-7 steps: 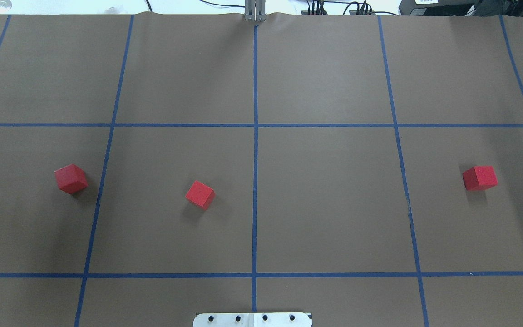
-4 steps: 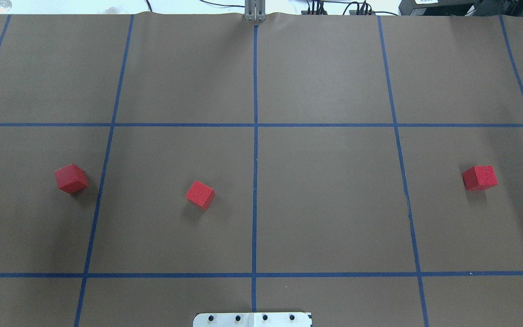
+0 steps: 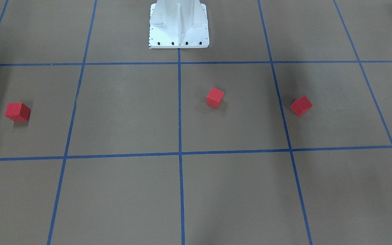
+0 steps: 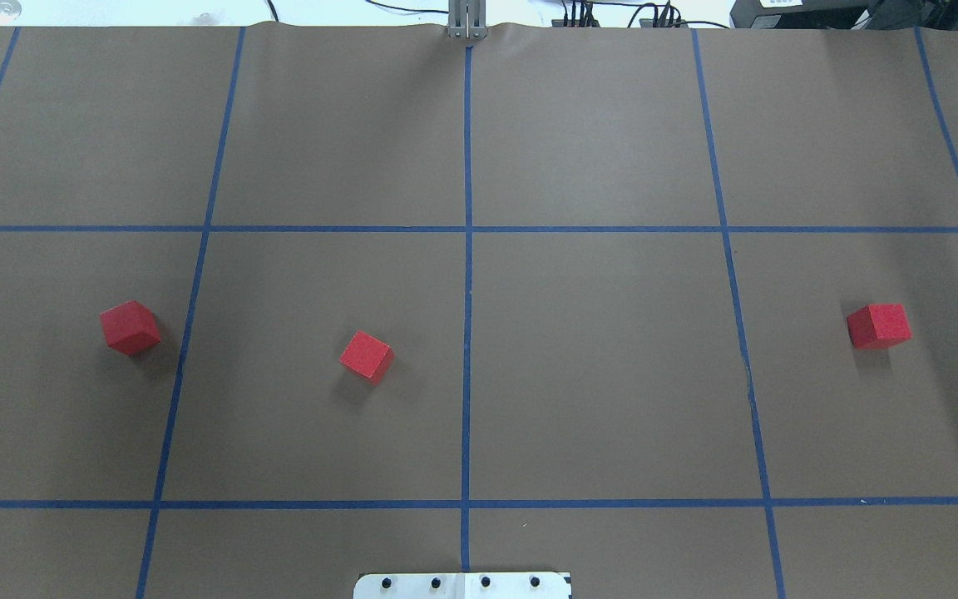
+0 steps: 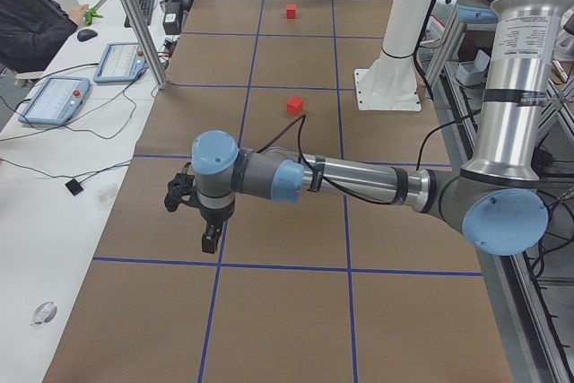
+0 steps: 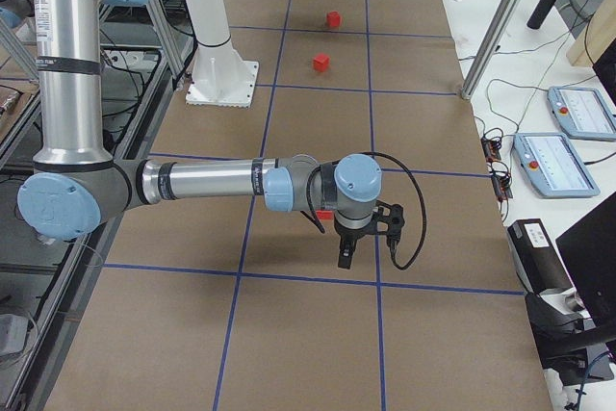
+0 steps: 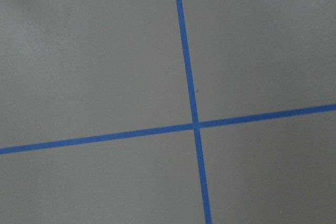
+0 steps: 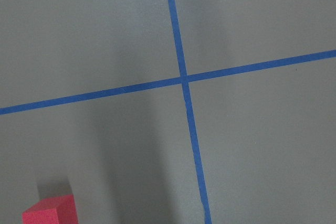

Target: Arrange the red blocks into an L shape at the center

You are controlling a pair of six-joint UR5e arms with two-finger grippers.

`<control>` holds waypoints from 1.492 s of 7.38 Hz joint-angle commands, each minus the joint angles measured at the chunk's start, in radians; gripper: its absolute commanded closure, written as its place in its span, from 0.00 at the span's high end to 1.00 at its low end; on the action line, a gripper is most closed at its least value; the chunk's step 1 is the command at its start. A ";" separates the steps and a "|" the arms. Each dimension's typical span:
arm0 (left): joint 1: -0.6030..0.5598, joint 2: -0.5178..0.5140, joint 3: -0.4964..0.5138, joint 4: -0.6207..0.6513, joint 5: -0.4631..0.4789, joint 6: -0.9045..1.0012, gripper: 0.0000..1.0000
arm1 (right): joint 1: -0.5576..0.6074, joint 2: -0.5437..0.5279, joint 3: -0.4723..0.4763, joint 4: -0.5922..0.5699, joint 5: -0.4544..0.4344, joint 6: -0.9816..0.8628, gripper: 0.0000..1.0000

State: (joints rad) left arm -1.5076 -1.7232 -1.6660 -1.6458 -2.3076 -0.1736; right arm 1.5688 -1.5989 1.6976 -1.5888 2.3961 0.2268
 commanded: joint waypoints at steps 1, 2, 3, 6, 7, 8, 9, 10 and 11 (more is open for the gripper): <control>0.212 -0.091 -0.111 -0.002 0.000 -0.310 1.00 | -0.003 0.010 0.002 0.004 0.002 0.002 0.99; 0.293 -0.145 -0.132 -0.008 -0.001 -0.577 1.00 | -0.004 0.013 0.002 0.006 0.005 0.002 0.99; 0.435 -0.218 -0.161 -0.009 0.016 -0.854 1.00 | -0.007 0.023 0.002 0.006 0.005 0.000 0.99; 0.722 -0.349 -0.179 -0.006 0.287 -1.327 1.00 | -0.030 0.034 0.000 0.006 0.003 0.006 0.99; 0.771 -0.349 -0.178 0.001 0.302 -1.469 1.00 | -0.030 0.033 0.001 0.007 0.003 0.008 0.99; 0.805 -0.349 -0.178 0.009 0.331 -1.598 0.99 | -0.030 0.033 0.004 0.009 0.006 0.008 0.99; 0.846 -0.352 -0.179 0.041 0.376 -1.697 0.99 | -0.030 0.033 0.005 0.009 0.006 0.008 0.99; 0.912 -0.392 -0.178 0.123 0.401 -1.754 0.99 | -0.030 0.033 0.005 0.009 0.006 0.008 0.99; 0.975 -0.438 -0.172 0.183 0.455 -1.777 0.99 | -0.030 0.031 0.005 0.009 0.005 0.008 0.99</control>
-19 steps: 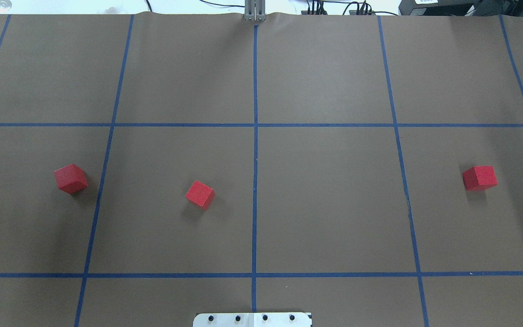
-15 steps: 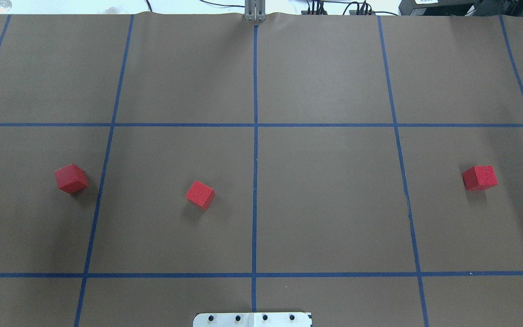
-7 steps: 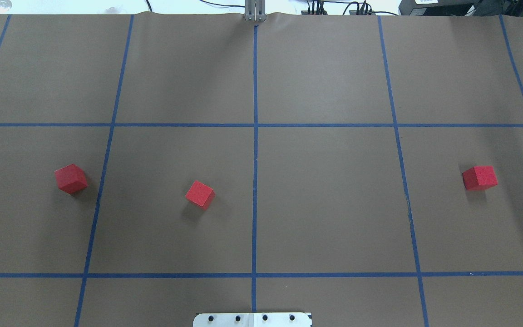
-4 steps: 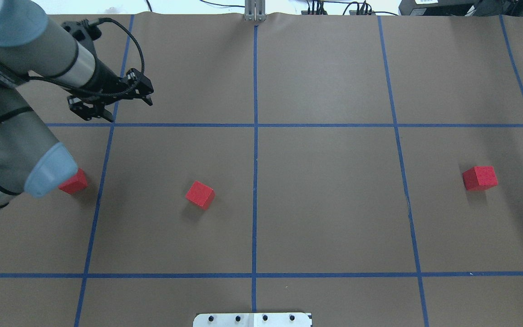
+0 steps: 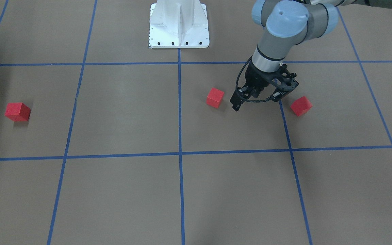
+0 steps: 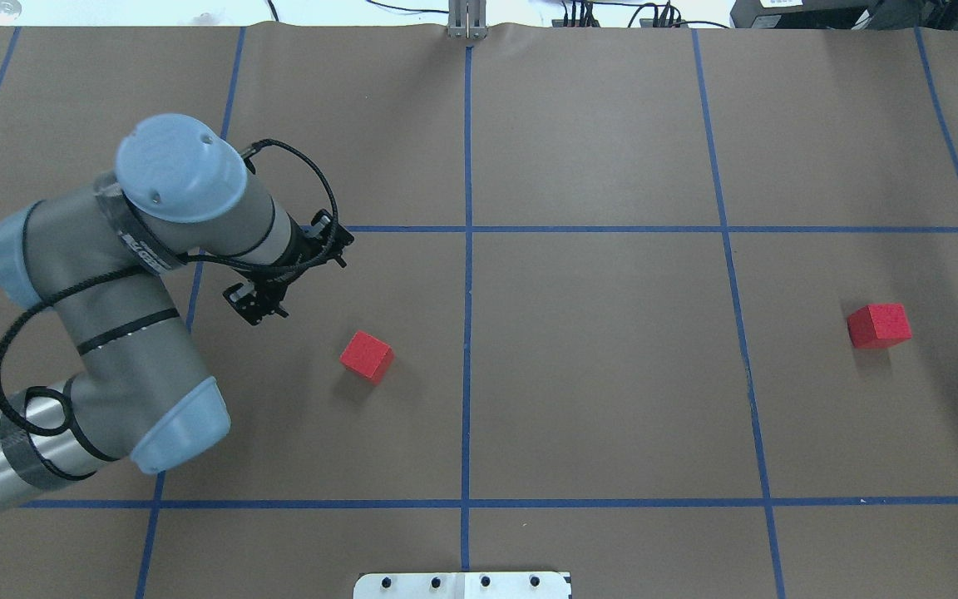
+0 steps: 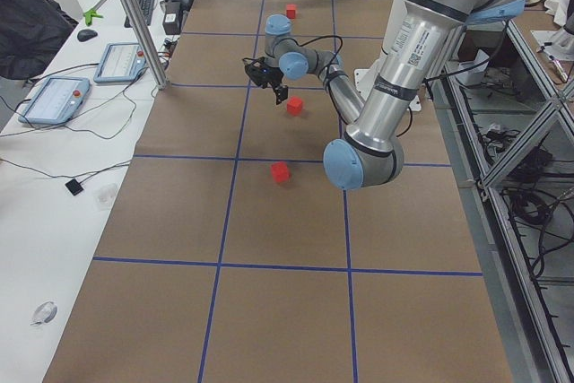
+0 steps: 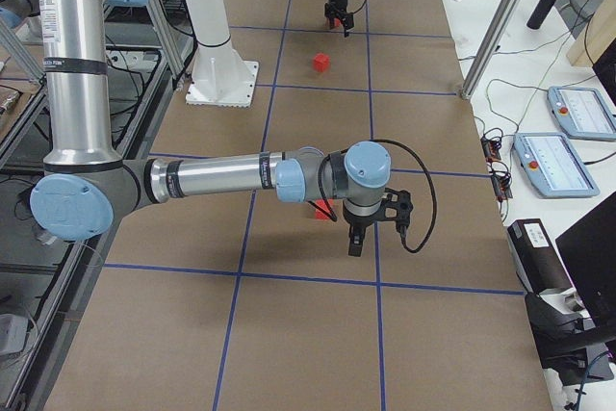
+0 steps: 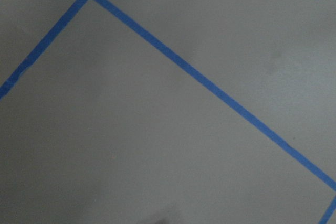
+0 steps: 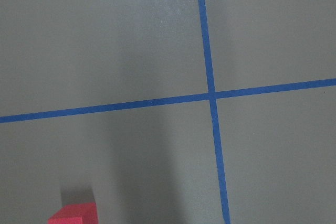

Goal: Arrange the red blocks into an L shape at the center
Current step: 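Lower the left gripper onto the middle red cube and close it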

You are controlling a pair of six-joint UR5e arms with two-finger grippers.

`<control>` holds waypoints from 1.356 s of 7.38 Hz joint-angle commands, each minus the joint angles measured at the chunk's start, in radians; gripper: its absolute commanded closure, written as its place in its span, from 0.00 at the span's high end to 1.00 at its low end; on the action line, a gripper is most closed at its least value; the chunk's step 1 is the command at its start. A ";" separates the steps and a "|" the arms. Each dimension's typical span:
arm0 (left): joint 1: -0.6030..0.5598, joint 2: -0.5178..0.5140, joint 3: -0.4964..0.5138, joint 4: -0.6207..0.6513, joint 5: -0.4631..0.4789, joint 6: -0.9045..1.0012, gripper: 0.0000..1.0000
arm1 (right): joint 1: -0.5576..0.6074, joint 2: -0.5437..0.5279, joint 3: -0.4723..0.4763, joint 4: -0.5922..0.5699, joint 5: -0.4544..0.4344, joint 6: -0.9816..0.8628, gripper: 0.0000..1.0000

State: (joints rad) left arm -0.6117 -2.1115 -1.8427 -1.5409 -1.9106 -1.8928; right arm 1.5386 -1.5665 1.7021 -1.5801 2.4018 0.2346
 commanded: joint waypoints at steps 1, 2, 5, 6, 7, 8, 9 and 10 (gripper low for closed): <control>0.108 -0.058 0.007 0.090 0.083 -0.060 0.99 | 0.000 0.000 0.001 0.000 -0.001 0.000 0.99; 0.116 -0.056 0.010 0.090 0.090 -0.062 0.99 | 0.000 0.000 0.001 0.000 -0.001 0.002 0.99; 0.147 -0.056 0.031 0.090 0.096 -0.095 0.99 | 0.000 0.000 0.002 0.000 0.003 0.002 0.99; 0.150 -0.056 0.046 0.090 0.114 -0.095 0.99 | 0.000 0.000 0.002 0.000 0.003 0.002 0.99; 0.148 -0.059 0.054 0.090 0.119 -0.095 0.99 | 0.000 0.000 0.002 0.000 0.003 0.002 0.99; 0.147 -0.067 0.057 0.088 0.122 -0.095 0.99 | 0.000 0.000 0.002 0.000 0.000 0.002 0.99; 0.144 -0.073 0.057 0.088 0.120 -0.095 0.99 | 0.000 -0.001 0.001 0.000 -0.003 0.000 0.99; 0.145 -0.079 0.069 0.085 0.130 -0.098 0.99 | 0.000 -0.001 0.001 0.000 -0.003 0.000 0.99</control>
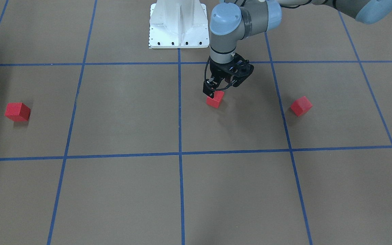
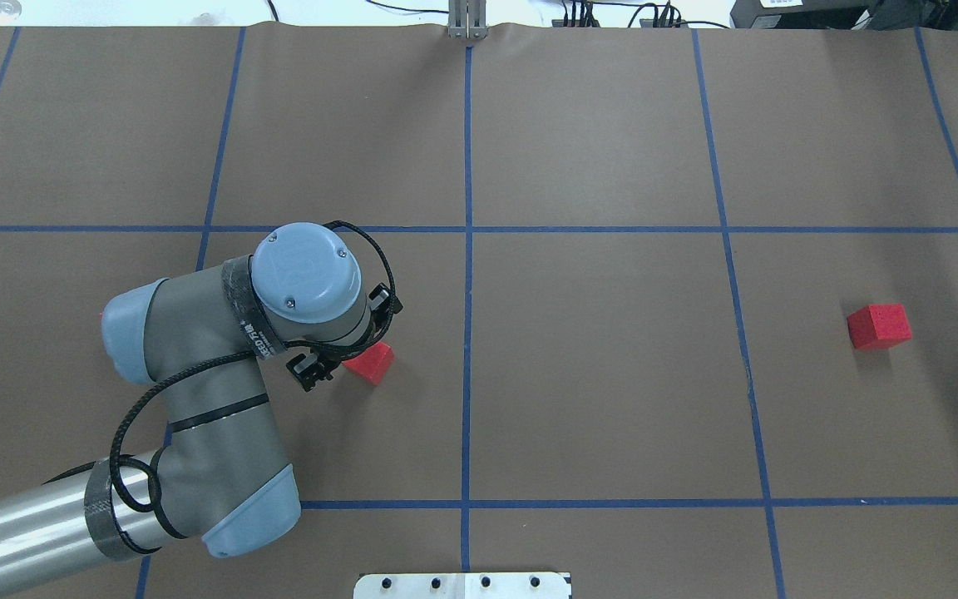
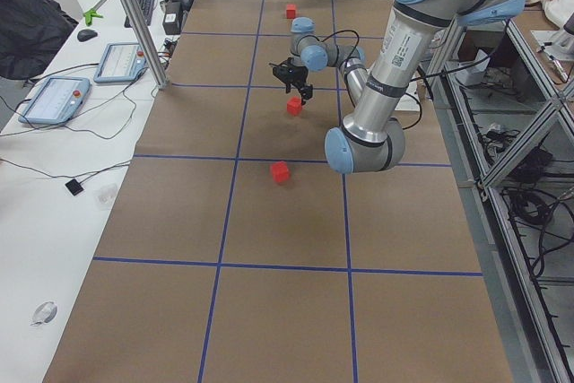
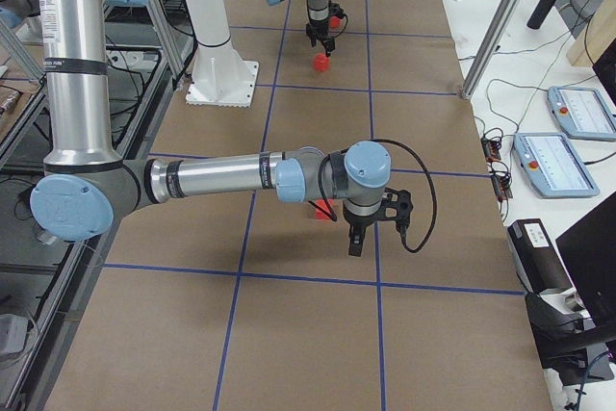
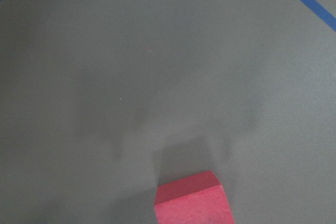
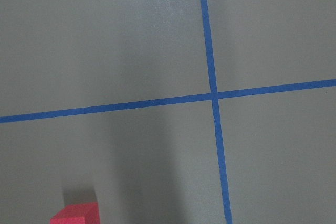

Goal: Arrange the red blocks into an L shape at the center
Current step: 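Lower the left gripper onto the middle red cube and close it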

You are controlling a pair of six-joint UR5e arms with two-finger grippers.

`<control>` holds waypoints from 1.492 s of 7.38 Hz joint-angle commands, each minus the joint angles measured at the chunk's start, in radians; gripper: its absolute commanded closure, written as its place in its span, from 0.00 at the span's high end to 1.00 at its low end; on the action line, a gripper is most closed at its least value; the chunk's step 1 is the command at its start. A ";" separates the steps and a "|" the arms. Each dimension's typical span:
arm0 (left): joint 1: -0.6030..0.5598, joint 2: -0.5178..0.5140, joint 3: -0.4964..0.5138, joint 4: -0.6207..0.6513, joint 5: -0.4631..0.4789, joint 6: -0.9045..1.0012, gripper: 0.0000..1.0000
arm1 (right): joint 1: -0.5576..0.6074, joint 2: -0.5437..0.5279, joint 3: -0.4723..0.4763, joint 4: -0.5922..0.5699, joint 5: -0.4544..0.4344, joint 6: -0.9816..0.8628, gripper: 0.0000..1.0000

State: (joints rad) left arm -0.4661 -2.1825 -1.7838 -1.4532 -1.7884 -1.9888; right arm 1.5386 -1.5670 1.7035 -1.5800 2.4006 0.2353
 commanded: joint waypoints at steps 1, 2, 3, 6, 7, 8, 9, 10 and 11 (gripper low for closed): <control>0.000 -0.032 0.053 -0.004 0.010 -0.007 0.99 | 0.000 -0.001 -0.002 0.000 -0.003 -0.001 0.99; 0.001 -0.054 0.090 -0.007 0.011 -0.008 0.99 | 0.000 -0.001 -0.005 0.000 -0.003 -0.004 0.99; 0.004 -0.053 0.090 -0.007 0.011 -0.016 0.99 | 0.000 -0.002 -0.005 0.000 -0.003 -0.005 0.99; 0.027 -0.043 0.093 -0.009 0.017 -0.044 0.99 | 0.000 -0.007 -0.005 0.000 -0.003 -0.008 0.99; 0.032 -0.043 0.107 -0.009 0.017 -0.047 0.99 | 0.000 -0.005 -0.005 0.000 -0.005 -0.008 0.99; 0.035 -0.043 0.109 -0.009 0.017 -0.045 0.99 | 0.000 -0.005 -0.007 0.000 -0.005 -0.010 0.99; 0.035 -0.043 0.109 -0.009 0.017 -0.047 0.91 | 0.000 -0.005 -0.005 0.000 -0.003 -0.010 0.99; 0.033 -0.045 0.103 -0.009 0.017 -0.047 0.46 | 0.000 -0.005 -0.004 0.000 -0.003 -0.010 0.99; 0.032 -0.049 0.083 -0.013 0.017 -0.045 0.07 | 0.000 -0.005 -0.004 0.000 -0.005 -0.010 0.99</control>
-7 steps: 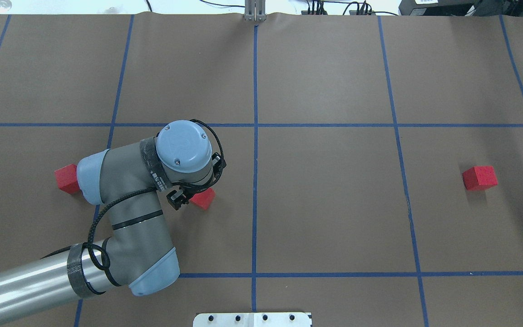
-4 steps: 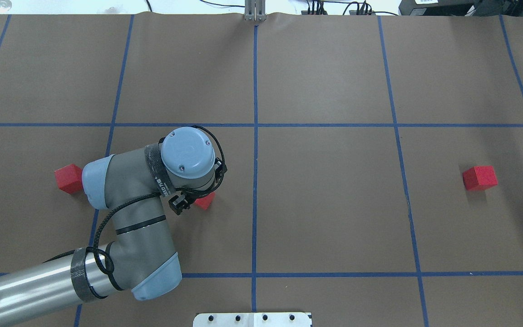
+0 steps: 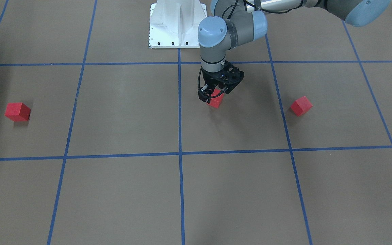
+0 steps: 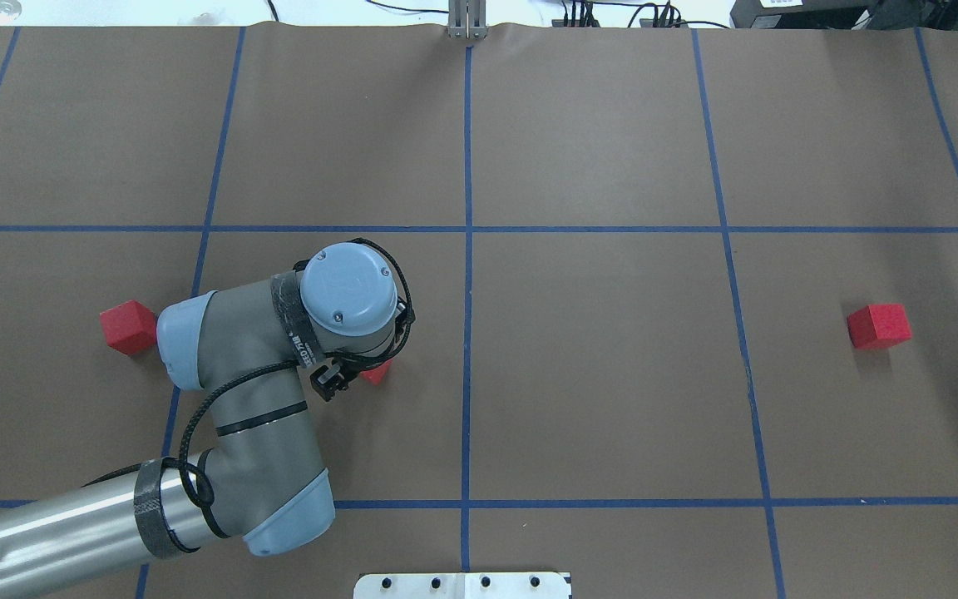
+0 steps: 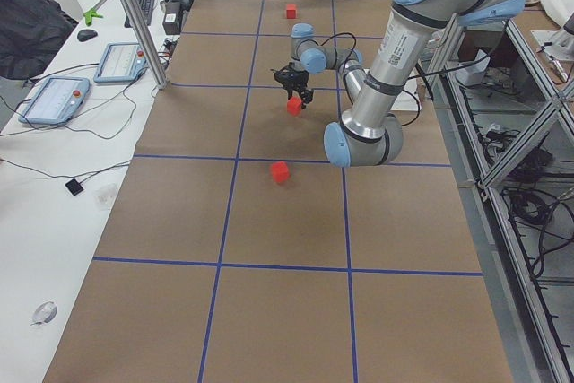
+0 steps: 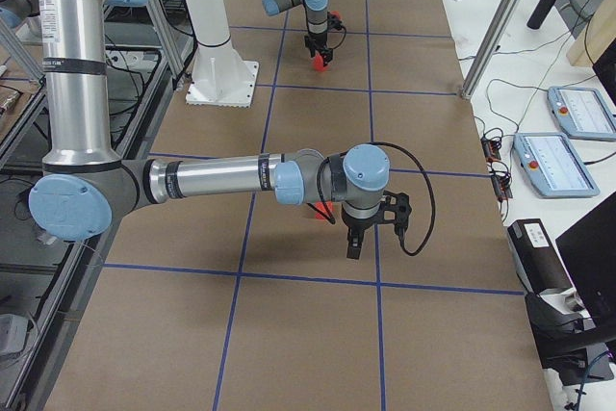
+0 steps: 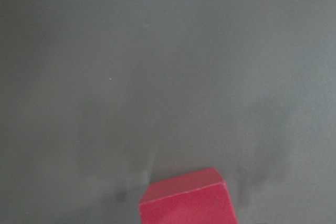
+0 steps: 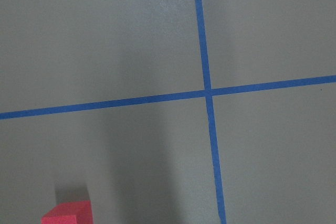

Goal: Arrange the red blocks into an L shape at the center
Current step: 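Lower the left gripper onto the middle red cube and close it, then lift the red cube with the left gripper and carry it toward table center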

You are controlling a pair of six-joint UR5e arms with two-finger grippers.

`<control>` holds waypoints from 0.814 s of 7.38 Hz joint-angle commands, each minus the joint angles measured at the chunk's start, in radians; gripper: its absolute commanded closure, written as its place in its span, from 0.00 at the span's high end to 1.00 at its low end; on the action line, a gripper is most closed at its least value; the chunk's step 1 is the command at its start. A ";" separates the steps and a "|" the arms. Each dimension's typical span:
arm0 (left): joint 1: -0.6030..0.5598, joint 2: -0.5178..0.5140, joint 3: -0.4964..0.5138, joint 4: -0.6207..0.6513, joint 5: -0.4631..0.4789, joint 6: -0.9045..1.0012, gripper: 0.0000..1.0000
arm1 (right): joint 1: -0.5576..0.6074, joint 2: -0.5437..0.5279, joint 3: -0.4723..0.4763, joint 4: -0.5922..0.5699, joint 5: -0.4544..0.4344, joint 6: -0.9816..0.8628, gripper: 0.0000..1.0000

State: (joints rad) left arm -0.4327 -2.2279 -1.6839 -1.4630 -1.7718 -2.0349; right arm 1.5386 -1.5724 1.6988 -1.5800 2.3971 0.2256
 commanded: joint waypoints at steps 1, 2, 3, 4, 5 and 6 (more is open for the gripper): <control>-0.009 -0.004 -0.057 -0.005 -0.001 0.005 0.00 | 0.000 0.003 -0.001 0.000 -0.001 0.000 0.99; -0.035 -0.003 -0.088 -0.002 -0.001 0.010 0.00 | 0.000 0.006 -0.005 0.000 -0.001 0.000 0.99; -0.066 -0.001 -0.114 0.006 -0.003 0.028 0.00 | 0.000 0.006 -0.004 0.000 -0.001 -0.002 0.99; -0.073 0.001 -0.109 0.006 0.008 0.091 0.00 | 0.000 0.006 -0.004 0.000 -0.001 -0.002 0.99; -0.071 -0.012 -0.102 0.003 0.088 0.240 0.00 | 0.000 0.006 -0.002 0.000 0.000 0.000 0.99; -0.070 -0.025 -0.097 -0.005 0.112 0.394 0.00 | 0.000 0.005 0.001 0.000 0.002 0.000 0.99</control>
State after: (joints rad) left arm -0.5016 -2.2388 -1.7857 -1.4613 -1.7063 -1.8184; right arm 1.5386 -1.5666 1.6968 -1.5800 2.3974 0.2250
